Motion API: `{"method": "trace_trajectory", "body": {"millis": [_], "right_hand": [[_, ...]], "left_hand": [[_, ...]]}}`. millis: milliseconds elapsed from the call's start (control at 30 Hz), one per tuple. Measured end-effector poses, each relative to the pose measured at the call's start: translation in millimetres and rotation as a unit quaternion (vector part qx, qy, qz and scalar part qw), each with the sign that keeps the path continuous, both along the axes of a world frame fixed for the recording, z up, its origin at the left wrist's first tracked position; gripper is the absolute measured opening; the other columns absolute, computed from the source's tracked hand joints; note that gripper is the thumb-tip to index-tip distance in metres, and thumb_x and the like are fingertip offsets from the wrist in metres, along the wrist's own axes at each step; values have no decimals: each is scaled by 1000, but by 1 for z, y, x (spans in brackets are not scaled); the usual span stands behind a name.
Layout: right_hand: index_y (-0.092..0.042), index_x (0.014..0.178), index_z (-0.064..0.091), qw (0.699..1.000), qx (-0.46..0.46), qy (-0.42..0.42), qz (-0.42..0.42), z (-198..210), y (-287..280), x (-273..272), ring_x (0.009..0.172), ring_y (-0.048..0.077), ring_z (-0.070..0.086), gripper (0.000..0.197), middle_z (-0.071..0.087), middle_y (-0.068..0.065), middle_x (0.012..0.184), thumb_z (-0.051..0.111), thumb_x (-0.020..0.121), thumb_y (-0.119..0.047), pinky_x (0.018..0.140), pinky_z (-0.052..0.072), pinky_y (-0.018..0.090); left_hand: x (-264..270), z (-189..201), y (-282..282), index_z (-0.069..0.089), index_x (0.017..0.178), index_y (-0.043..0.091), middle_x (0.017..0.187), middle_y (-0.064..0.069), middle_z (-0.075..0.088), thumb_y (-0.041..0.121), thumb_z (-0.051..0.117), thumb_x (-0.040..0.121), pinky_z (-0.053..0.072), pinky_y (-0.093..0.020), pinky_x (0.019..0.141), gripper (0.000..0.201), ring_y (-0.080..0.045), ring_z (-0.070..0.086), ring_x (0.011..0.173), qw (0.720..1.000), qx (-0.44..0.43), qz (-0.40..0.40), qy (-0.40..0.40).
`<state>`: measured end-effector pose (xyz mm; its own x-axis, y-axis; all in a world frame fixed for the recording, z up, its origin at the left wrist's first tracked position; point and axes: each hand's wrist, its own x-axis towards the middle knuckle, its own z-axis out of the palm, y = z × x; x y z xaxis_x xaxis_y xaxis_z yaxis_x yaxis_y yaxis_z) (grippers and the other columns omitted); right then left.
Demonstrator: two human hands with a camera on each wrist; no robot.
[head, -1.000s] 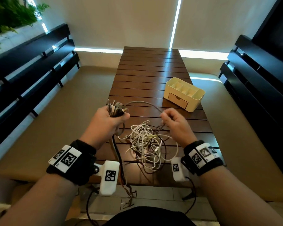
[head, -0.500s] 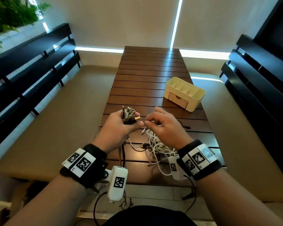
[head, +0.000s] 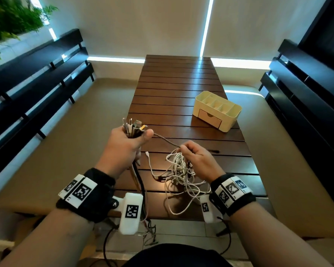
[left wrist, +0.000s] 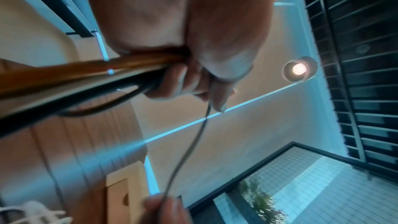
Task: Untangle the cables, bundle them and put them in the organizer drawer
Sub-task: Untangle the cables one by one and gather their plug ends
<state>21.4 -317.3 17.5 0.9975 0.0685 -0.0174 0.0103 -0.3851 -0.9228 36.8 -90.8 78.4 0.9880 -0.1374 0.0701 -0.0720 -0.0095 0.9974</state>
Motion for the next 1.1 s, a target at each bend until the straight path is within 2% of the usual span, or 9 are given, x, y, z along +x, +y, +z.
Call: {"method": "trace_trajectory", "body": {"millis": [100, 267, 367, 500, 633, 767, 900, 967, 1100], "right_hand": [[-18, 88, 62, 999, -6, -41, -8, 15, 0, 6, 62, 7, 46, 14, 53, -5, 72, 57, 100, -23, 60, 42, 25], [-16, 90, 64, 994, -85, -71, 26, 22, -2, 12, 63, 8, 51, 8, 61, 2, 79, 61, 97, -18, 60, 47, 24], [-14, 89, 66, 984, -119, -118, 57, 26, 7, 8, 72, 10, 54, 8, 60, -4, 84, 63, 96, -17, 65, 46, 22], [-11, 89, 68, 977, -85, -177, 79, 39, 23, 4, 73, 8, 51, 6, 57, -6, 82, 65, 94, -11, 67, 40, 15], [-9, 90, 68, 977, -45, -197, 62, 50, 22, 4, 74, 9, 53, 7, 60, 1, 84, 64, 94, -6, 68, 43, 18], [-11, 93, 65, 984, -10, -166, 59, 47, 20, 3, 69, 8, 51, 7, 59, -2, 78, 60, 97, -11, 65, 44, 22], [-24, 94, 62, 993, -35, -83, 74, 27, 23, 4, 74, 26, 59, 13, 63, 7, 81, 53, 102, -29, 66, 49, 36], [-29, 93, 61, 993, -76, -40, 87, 11, 24, 5, 79, 24, 61, 18, 65, 5, 86, 48, 104, -35, 70, 51, 38], [-24, 94, 61, 993, -99, 1, 68, -7, 22, 5, 78, 17, 62, 24, 68, 1, 90, 43, 105, -37, 73, 53, 42]], "left_hand": [[2, -16, 6, 60, 90, 3, 58, 0, 37, 20, 74, 88, 32, -27, 48, 22, -14, 31, 44, 997, 23, 41, 55], [3, -20, 9, 68, 105, 16, 53, 19, 54, 22, 76, 87, 39, -27, 55, 21, -2, 45, 46, 991, 75, 113, -14], [0, -15, -2, 67, 104, 10, 51, 22, 54, 16, 74, 88, 38, -15, 52, 19, 2, 49, 44, 993, 103, 56, -36], [-1, -15, -16, 68, 99, 8, 53, 21, 56, 19, 75, 88, 36, -12, 50, 17, 4, 49, 46, 988, 146, -30, -49], [0, -10, -16, 54, 71, 16, 49, 16, 50, 27, 74, 89, 36, -17, 50, 29, -1, 42, 47, 977, 192, -78, -52], [-2, -7, -16, 48, 65, 22, 47, 12, 46, 29, 72, 90, 38, -28, 52, 36, -8, 41, 48, 980, 175, -65, -66], [0, -1, -13, 49, 63, 20, 52, 8, 44, 39, 71, 91, 39, -44, 54, 40, -17, 41, 49, 989, 117, -39, -82], [2, 3, -11, 47, 66, 13, 52, 2, 42, 42, 70, 91, 38, -41, 52, 44, -20, 39, 47, 992, 95, -22, -86], [-1, 4, -8, 47, 66, 12, 47, 6, 38, 24, 65, 95, 34, -27, 46, 36, -16, 35, 40, 997, 37, 32, -57]]}}
